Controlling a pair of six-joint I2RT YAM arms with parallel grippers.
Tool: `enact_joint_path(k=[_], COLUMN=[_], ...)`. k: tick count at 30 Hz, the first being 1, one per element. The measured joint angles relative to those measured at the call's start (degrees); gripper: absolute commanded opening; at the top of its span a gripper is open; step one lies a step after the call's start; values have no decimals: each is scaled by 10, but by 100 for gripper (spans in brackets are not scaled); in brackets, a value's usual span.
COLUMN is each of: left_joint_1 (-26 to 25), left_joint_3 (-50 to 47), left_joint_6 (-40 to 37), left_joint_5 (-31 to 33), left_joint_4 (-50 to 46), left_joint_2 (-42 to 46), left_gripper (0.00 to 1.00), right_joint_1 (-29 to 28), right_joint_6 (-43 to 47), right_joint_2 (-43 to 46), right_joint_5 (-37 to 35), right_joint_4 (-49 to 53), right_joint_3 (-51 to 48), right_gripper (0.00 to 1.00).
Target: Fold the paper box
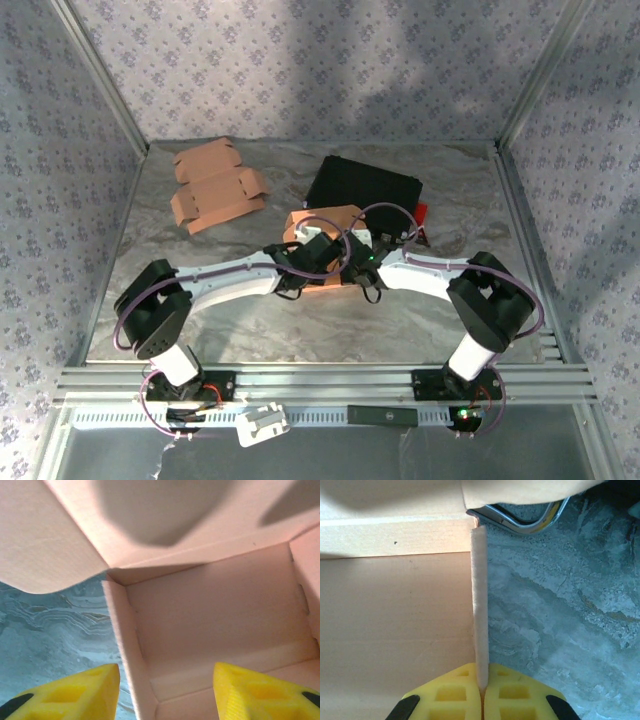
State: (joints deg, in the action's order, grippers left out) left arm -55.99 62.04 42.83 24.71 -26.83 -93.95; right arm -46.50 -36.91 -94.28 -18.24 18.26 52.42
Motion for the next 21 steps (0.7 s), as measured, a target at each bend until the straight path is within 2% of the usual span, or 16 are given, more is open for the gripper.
enact_joint_path(k=[5,11,13,15,18,21], left_joint_1=[3,-26,-30,-17,26,81], left_joint_3=[-14,-25,-25,-25,-25,-30], left_joint_6=[6,16,17,12,-5,-32], left_joint_5=[13,32,29,19,-13,-57], left_joint_4=[12,-10,-20,-25,-35,-38], left_joint_2=[10,68,115,155,197,217], left_gripper=[58,62,63,62,62,60], right_joint_1=[-2,-11,-11,-10,-10,-10], right_joint_6=[0,-2,-2,-5,-12,-17], right_joint_2=[0,0,0,0,0,3], right_joint_5=[0,5,11,14,20,26], right_joint_4=[4,-4,-3,-3,-1,2], right_joint_3=[0,1,4,8,14,19], right_gripper=[0,0,8,20,36,46])
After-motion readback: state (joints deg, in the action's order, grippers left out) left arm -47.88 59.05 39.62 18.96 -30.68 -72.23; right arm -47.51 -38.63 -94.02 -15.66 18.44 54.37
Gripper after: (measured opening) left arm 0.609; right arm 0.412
